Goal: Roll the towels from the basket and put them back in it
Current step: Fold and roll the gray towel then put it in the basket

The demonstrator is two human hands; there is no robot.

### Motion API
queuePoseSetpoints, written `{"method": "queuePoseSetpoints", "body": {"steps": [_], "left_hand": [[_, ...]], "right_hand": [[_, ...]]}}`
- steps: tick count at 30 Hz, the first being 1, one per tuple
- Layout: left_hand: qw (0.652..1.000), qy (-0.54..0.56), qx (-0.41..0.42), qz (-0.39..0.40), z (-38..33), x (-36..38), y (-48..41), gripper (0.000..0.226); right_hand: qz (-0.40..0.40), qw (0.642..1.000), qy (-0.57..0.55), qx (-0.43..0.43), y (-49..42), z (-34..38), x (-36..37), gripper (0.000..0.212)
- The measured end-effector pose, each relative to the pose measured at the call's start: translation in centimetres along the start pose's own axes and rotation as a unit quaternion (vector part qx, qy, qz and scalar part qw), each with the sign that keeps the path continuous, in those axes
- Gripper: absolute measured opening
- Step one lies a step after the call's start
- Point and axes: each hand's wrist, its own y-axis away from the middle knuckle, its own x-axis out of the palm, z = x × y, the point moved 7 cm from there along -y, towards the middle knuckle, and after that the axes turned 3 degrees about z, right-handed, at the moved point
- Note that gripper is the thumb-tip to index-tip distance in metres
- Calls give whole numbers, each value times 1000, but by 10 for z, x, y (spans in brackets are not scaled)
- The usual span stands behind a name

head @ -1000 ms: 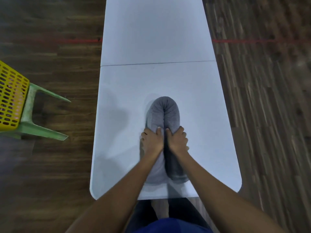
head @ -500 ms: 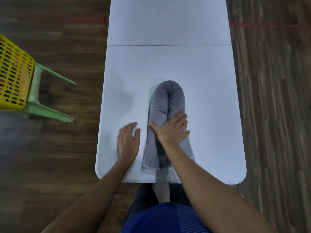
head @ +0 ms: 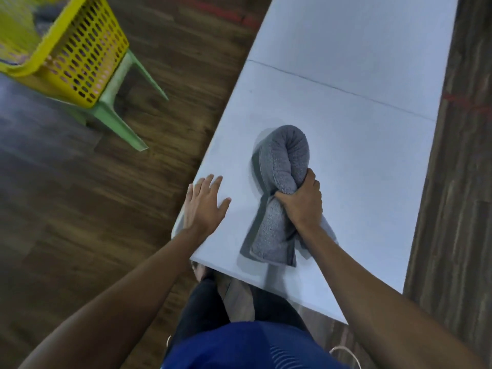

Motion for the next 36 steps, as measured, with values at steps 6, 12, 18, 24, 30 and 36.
{"method": "queuePoseSetpoints", "body": {"steps": [6,12,18,24,30,36], "left_hand": [[995,24,-70,-71,115,-95,11,54],[986,28,-117,-116,280,-200,19,41],[982,14,-127,-140,405,-291,-5,34],[978,29,-123,-163,483,-346,-78,27],[982,37,-100,-159,558,-396,-192,17],[990,39,-86,-106,627,-446,-297,29]], "right_hand": [[63,994,-45,-82,27,128,65,91],[101,982,-93,-128,69,294,164,92],[120,973,-146,-136,91,430,239,86],[101,971,-167,-138,62,534,292,73],[90,965,-209,-131,-12,645,340,58],[89,970,-185,-127,-84,756,378,66]]}}
